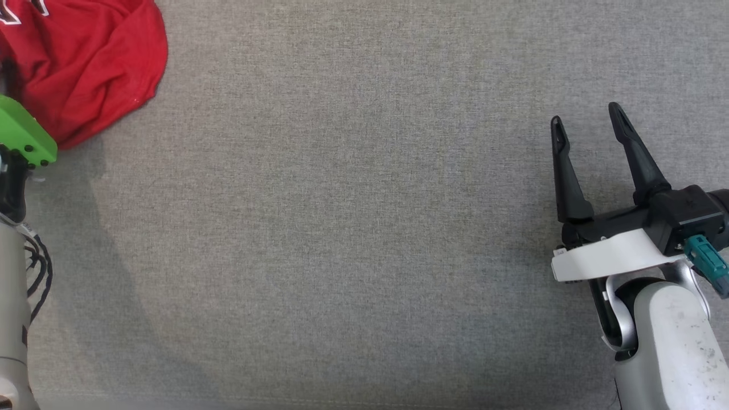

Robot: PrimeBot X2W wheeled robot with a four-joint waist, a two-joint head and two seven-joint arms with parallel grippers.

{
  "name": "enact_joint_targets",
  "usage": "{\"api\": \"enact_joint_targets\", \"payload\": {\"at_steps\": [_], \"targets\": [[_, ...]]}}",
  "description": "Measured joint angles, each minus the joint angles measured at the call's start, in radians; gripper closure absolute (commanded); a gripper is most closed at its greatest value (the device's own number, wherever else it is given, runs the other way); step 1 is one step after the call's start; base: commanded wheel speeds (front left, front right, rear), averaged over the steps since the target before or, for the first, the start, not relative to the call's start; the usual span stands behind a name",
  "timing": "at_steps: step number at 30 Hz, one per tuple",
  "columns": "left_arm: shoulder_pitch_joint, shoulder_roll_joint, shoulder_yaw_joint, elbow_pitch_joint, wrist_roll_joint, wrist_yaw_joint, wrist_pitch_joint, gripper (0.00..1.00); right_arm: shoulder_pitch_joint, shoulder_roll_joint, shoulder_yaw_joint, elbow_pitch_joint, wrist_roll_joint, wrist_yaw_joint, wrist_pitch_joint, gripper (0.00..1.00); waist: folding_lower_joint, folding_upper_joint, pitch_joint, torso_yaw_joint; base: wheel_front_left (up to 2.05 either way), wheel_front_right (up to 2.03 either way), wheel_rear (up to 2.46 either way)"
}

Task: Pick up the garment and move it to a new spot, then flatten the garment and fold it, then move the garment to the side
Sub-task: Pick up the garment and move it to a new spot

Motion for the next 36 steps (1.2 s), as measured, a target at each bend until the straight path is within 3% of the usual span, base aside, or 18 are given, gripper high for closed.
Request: {"api": "enact_joint_targets", "payload": {"at_steps": [10, 20, 29, 36], "targets": [[-0.045, 0.067, -0.023, 0.007, 0.015, -0.019, -0.084, 1.0, -0.002, 0.0, 0.019, 0.088, 0.059, 0.0, -0.054, 0.0, 0.0, 0.0, -0.088, -0.011, 0.0, 0.0, 0.0], [-0.109, 0.09, -0.128, -0.156, 0.033, -0.038, -0.009, 1.0, 0.014, 0.0, 0.016, 0.221, 0.157, 0.0, -0.128, 0.0, -0.0001, 0.0, -0.242, -0.059, 0.0, 0.0, 0.0], [-0.191, -0.015, -0.225, -0.386, 0.011, -0.038, 0.099, 1.0, 0.049, 0.0, -0.004, 0.298, 0.223, 0.0, -0.161, 0.0, -0.0001, 0.0, -0.351, -0.168, 0.0, 0.0, 0.0], [-0.254, -0.137, -0.265, -0.504, -0.006, 0.007, 0.135, 1.0, 0.051, 0.0, -0.001, 0.308, 0.267, 0.0, -0.166, 0.0, -0.0001, 0.0, -0.389, -0.277, 0.0, 0.0, 0.0]]}}
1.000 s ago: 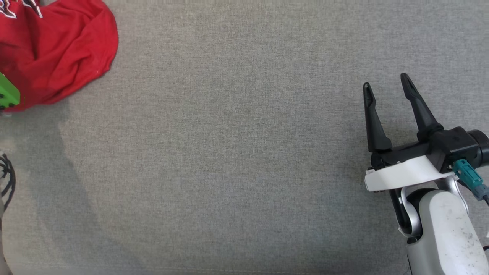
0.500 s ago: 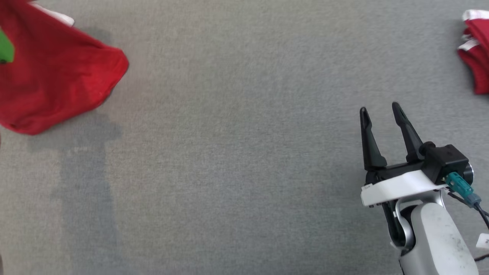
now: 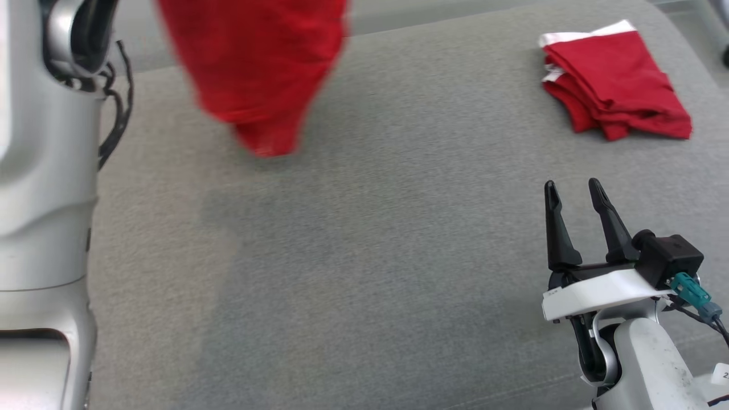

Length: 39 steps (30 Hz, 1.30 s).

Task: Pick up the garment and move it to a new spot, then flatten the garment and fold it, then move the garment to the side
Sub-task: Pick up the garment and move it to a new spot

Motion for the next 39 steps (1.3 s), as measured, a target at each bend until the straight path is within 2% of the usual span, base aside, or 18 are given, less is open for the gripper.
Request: {"api": "enact_joint_targets", "payload": {"at_steps": [5, 11, 19, 24, 25, 26, 27, 28, 33, 39], "targets": [[0.013, -0.044, -0.003, 0.009, -0.024, 0.027, -0.004, 1.0, -0.001, 0.0, 0.003, -0.013, 0.02, 0.0, 0.0, 0.0, 0.0, 0.0, 0.003, -0.065, 0.0, 0.0, 0.0], [0.224, -0.068, 0.046, 0.098, -0.064, 0.081, -0.114, 1.0, -0.01, 0.0, 0.0, -0.02, 0.029, 0.0, 0.0, 0.0, 0.0, 0.0, 0.043, -0.107, 0.0, 0.0, 0.0], [0.499, -0.059, 0.124, 0.267, -0.107, 0.12, -0.3, 1.0, -0.02, 0.0, -0.012, -0.026, 0.019, 0.0, -0.001, 0.0, 0.0, 0.0, 0.083, -0.106, 0.0, 0.0, 0.0], [0.595, -0.073, 0.147, 0.348, -0.13, 0.114, -0.386, 1.0, -0.02, 0.0, -0.011, -0.022, -0.001, 0.0, -0.001, 0.0, 0.0, 0.0, 0.082, -0.075, 0.0, 0.0, 0.0], [0.605, -0.081, 0.146, 0.359, -0.133, 0.106, -0.401, 0.84, -0.02, 0.0, -0.012, -0.02, -0.006, 0.0, -0.001, 0.0, 0.0, 0.0, 0.081, -0.067, 0.0, 0.0, 0.0], [0.612, -0.087, 0.143, 0.365, -0.134, 0.103, -0.411, 0.58, -0.02, 0.0, -0.013, -0.019, -0.01, 0.0, -0.001, 0.0, 0.0, 0.0, 0.079, -0.06, 0.0, 0.0, 0.0], [0.618, -0.094, 0.14, 0.374, -0.134, 0.095, -0.421, 0.07, -0.02, 0.0, -0.012, -0.017, -0.014, 0.0, -0.001, 0.0, 0.0, 0.0, 0.077, -0.052, 0.0, 0.0, 0.0], [0.624, -0.101, 0.137, 0.383, -0.139, 0.087, -0.428, 0.0, -0.02, 0.0, -0.01, -0.015, -0.018, 0.0, -0.001, 0.0, 0.0, 0.0, 0.074, -0.044, 0.0, 0.0, 0.0], [0.653, -0.127, 0.116, 0.386, -0.141, 0.048, -0.477, 0.0, -0.017, 0.001, 0.003, 0.002, -0.028, 0.0, -0.001, 0.0, 0.0, -0.0001, 0.046, -0.006, 0.0, 0.0, 0.0], [0.722, -0.128, 0.123, 0.299, -0.121, 0.031, -0.505, 0.0, -0.002, 0.001, 0.013, 0.019, -0.037, 0.0, -0.001, 0.0, 0.0, 0.0, -0.005, 0.014, 0.0, 0.0, 0.0]]}}
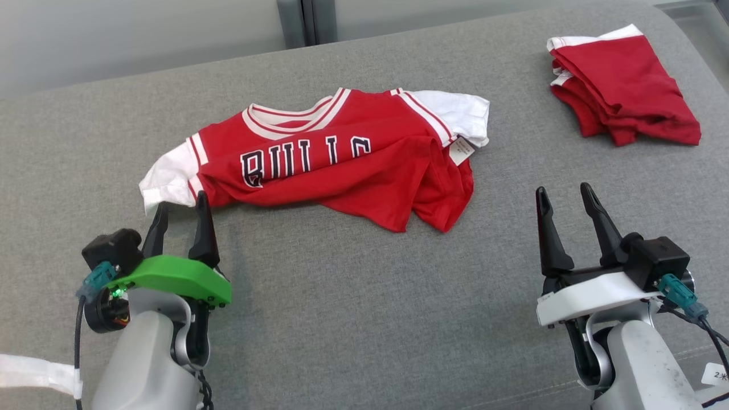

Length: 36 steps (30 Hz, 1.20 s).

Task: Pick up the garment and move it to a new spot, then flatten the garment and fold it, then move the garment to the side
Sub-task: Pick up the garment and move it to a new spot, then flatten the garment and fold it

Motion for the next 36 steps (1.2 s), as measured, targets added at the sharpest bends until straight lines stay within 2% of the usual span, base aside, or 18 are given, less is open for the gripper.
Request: {"api": "enact_joint_targets", "payload": {"at_steps": [6, 16, 25, 36], "targets": [[0.147, 0.004, 0.018, -0.158, 0.065, 0.0, -0.006, 0.0, 0.012, 0.0, 0.005, 0.015, -0.027, 0.0, 0.0, 0.0, 0.0, 0.0, -0.059, 0.014, 0.0, 0.0, 0.0], [0.371, -0.041, 0.03, -0.348, 0.129, 0.012, -0.007, 0.0, 0.046, 0.0, 0.008, 0.051, -0.048, 0.0, 0.0, 0.0, 0.0, 0.0, -0.135, 0.055, 0.0, 0.0, 0.0], [0.444, -0.051, 0.026, -0.401, 0.162, 0.045, -0.007, 0.0, 0.087, 0.0, 0.011, 0.059, -0.009, 0.0, 0.0, 0.0, 0.0, 0.0, -0.169, 0.087, 0.0, 0.0, 0.0], [0.453, -0.052, 0.017, -0.42, 0.154, 0.058, -0.007, 0.0, 0.083, 0.0, 0.036, 0.071, -0.001, 0.0, 0.0, 0.0, 0.0, 0.0, -0.162, 0.091, 0.0, 0.0, 0.0]]}}
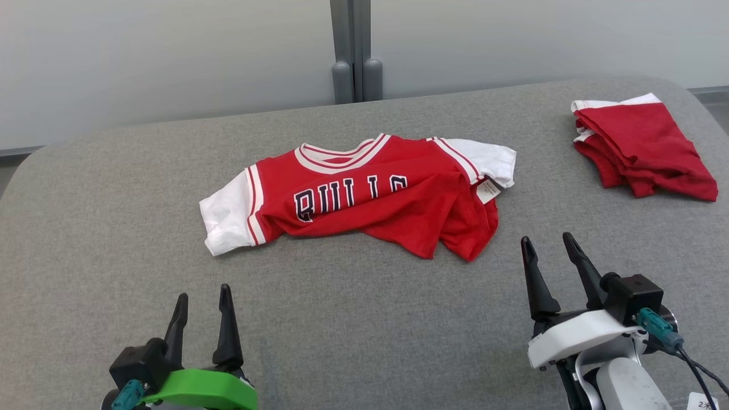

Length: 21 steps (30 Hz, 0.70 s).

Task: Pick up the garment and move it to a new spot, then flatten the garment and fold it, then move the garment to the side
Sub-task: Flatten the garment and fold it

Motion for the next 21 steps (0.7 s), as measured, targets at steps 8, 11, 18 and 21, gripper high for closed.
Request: {"api": "enact_joint_targets", "payload": {"at_steps": [8, 11, 18, 21], "targets": [[-0.001, 0.0, -0.002, 0.003, -0.006, 0.005, 0.0, 0.0, -0.003, 0.0, -0.003, 0.004, -0.001, 0.0, 0.0, 0.0, 0.0, 0.0, 0.011, 0.001, 0.0, 0.0, 0.0], [-0.002, 0.0, -0.001, 0.002, -0.007, 0.006, 0.0, 0.0, -0.005, 0.0, -0.006, 0.004, -0.003, 0.0, 0.0, 0.0, 0.0, 0.0, 0.016, 0.003, 0.0, 0.0, 0.0], [-0.013, 0.0, 0.001, -0.005, -0.011, 0.008, 0.0, 0.0, -0.031, 0.0, -0.046, 0.01, -0.041, 0.0, 0.0, 0.0, 0.0, 0.0, 0.037, 0.011, 0.0, 0.0, 0.0], [-0.023, -0.001, -0.003, -0.009, -0.011, 0.008, 0.0, 0.0, -0.069, -0.001, -0.082, 0.019, -0.082, 0.0, 0.0, 0.0, 0.0, 0.0, 0.054, 0.018, 0.0, 0.0, 0.0]]}}
